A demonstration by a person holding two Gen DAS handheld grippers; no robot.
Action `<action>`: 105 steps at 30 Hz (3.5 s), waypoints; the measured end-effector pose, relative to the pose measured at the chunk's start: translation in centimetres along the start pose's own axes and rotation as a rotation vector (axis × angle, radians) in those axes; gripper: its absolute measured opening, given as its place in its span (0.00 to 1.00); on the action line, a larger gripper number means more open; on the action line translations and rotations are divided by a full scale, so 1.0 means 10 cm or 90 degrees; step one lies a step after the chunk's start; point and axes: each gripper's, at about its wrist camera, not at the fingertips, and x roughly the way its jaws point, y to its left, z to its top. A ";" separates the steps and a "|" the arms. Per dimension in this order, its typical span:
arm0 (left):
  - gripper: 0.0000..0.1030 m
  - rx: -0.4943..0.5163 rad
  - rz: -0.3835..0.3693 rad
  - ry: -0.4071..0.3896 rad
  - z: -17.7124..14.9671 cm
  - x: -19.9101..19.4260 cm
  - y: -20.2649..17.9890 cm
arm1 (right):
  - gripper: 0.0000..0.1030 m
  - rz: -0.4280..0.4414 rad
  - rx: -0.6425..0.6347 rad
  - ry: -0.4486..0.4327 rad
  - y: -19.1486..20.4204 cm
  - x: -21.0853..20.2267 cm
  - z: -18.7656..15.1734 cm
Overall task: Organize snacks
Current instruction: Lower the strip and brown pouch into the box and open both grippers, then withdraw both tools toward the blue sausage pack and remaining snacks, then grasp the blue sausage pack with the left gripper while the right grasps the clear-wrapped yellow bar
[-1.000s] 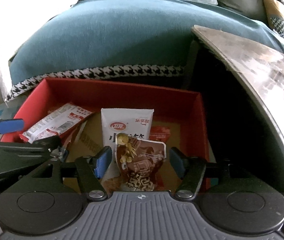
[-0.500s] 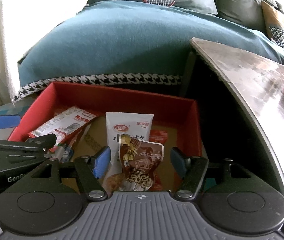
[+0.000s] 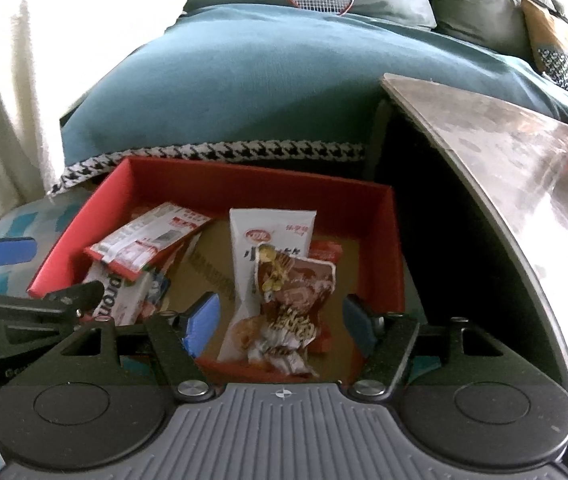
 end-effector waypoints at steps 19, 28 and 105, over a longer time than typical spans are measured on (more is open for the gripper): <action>0.64 0.096 -0.087 0.123 -0.62 0.09 -0.18 | 0.78 0.058 0.039 0.064 0.16 -0.37 -0.68; 0.73 0.141 -0.124 0.136 -0.67 0.18 -0.28 | 0.79 0.069 0.056 0.091 0.15 -0.37 -0.83; 0.63 0.019 -0.149 0.176 -1.02 -0.13 0.13 | 0.40 0.071 -0.008 0.150 0.36 -0.31 -1.23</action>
